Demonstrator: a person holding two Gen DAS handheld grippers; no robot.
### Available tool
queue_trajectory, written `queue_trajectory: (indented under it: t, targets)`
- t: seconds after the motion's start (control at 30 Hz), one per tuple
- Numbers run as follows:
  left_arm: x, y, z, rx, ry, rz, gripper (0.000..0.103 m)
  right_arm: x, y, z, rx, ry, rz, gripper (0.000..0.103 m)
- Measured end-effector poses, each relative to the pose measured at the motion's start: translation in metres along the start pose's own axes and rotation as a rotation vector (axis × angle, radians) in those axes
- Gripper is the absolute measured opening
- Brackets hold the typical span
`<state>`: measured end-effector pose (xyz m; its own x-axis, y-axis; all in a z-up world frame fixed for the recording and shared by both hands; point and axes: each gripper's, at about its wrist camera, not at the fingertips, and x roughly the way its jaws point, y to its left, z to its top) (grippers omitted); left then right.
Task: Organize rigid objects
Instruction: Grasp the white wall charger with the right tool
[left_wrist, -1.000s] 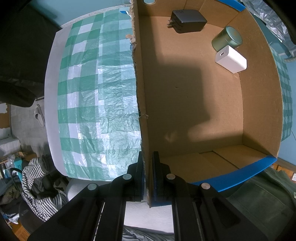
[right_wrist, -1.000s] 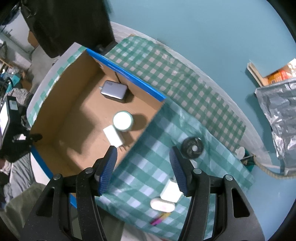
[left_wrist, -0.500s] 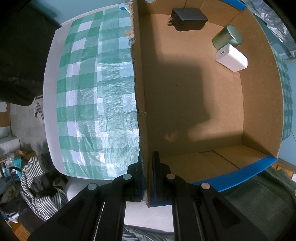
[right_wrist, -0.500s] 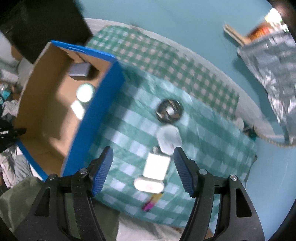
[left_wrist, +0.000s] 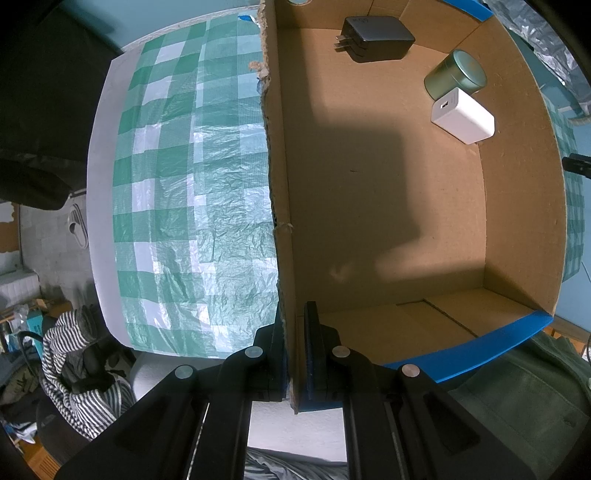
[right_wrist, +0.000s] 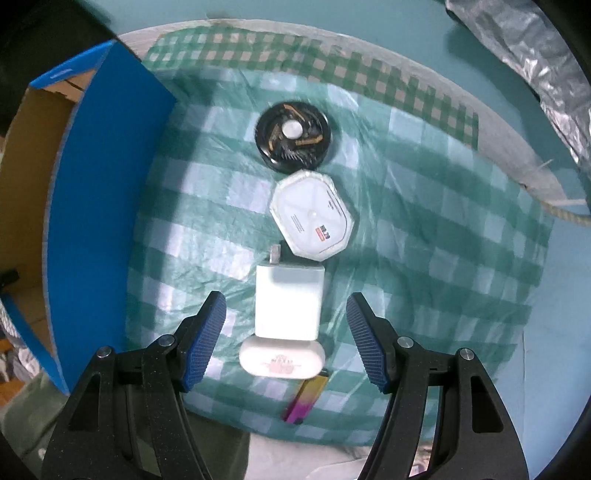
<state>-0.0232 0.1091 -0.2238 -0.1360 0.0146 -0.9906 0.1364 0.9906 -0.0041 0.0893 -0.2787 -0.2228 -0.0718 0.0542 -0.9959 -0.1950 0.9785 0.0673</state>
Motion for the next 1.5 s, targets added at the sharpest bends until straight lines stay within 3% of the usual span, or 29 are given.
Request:
queue_trajectory:
  t: [0.6,0.67,0.73,0.87,1.2,1.5]
  targets:
    - [0.000,0.000,-0.002,0.002,-0.004,-0.001,0.007,0.051,0.000,0.003,0.043,0.036,-0.024,0.068]
    - [0.000,0.000,-0.001,0.001,-0.004,-0.002,0.007,0.053,0.000,0.003,0.047,0.039,-0.028,0.065]
    - [0.000,0.000,-0.001,0.000,-0.003,-0.002,0.007,0.055,0.002,0.003,0.048,0.042,-0.031,0.056]
    - [0.000,0.001,0.000,0.000,-0.003,-0.003,0.007,0.060,0.001,0.004,0.058,0.053,-0.045,0.053]
    - [0.001,0.001,0.000,-0.001,-0.003,-0.003,0.007,0.055,0.013,-0.003,0.031,0.043,-0.011,0.052]
    - [0.001,0.000,0.000,0.001,-0.003,-0.002,0.007,0.019,0.030,-0.004,-0.018,0.018,0.005,0.052]
